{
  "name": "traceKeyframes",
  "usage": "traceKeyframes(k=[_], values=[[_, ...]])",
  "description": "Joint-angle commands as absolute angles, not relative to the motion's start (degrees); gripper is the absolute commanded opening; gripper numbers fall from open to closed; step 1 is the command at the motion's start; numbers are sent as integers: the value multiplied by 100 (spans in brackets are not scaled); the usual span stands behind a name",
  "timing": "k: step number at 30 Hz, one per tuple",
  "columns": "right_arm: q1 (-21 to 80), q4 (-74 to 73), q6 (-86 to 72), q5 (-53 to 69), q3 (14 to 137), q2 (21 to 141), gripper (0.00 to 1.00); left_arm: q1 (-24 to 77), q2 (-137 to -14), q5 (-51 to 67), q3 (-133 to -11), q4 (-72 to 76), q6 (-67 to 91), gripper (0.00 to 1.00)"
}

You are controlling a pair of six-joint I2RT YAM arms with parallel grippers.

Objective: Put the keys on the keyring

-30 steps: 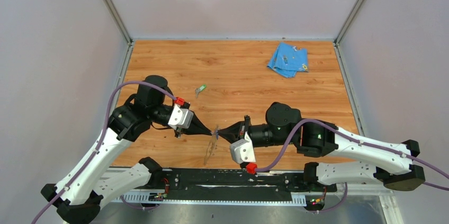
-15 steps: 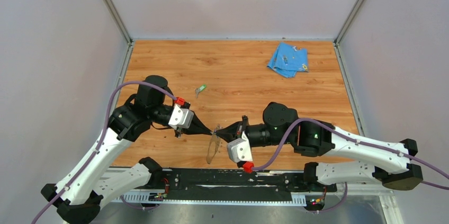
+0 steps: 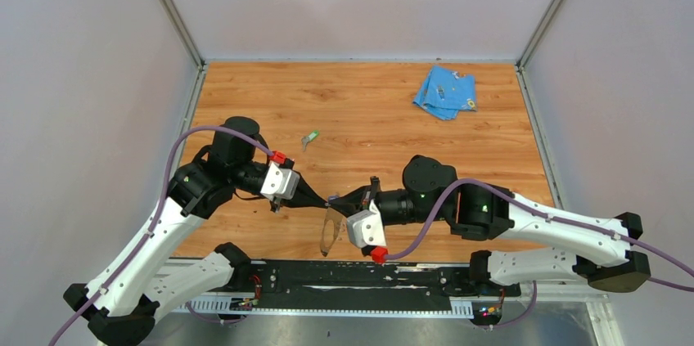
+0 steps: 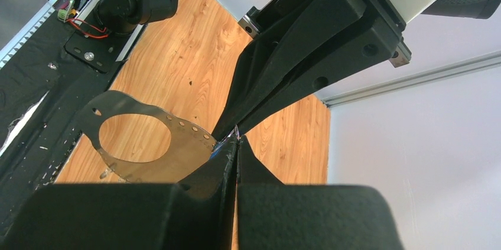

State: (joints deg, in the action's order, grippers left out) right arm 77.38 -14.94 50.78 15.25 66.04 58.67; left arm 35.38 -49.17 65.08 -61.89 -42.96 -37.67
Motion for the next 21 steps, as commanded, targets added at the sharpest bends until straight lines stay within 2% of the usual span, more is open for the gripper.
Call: traceKeyframes(k=[1,21], values=[[7840,-1431,4948,1573,6776,5918,0,3532,-4856,6507,-6165,-4150,-3852,0],[7840,-1461,4633,1163,6812,6262,0,3666,-4761,6357,-6364,-4095,-3973,0]])
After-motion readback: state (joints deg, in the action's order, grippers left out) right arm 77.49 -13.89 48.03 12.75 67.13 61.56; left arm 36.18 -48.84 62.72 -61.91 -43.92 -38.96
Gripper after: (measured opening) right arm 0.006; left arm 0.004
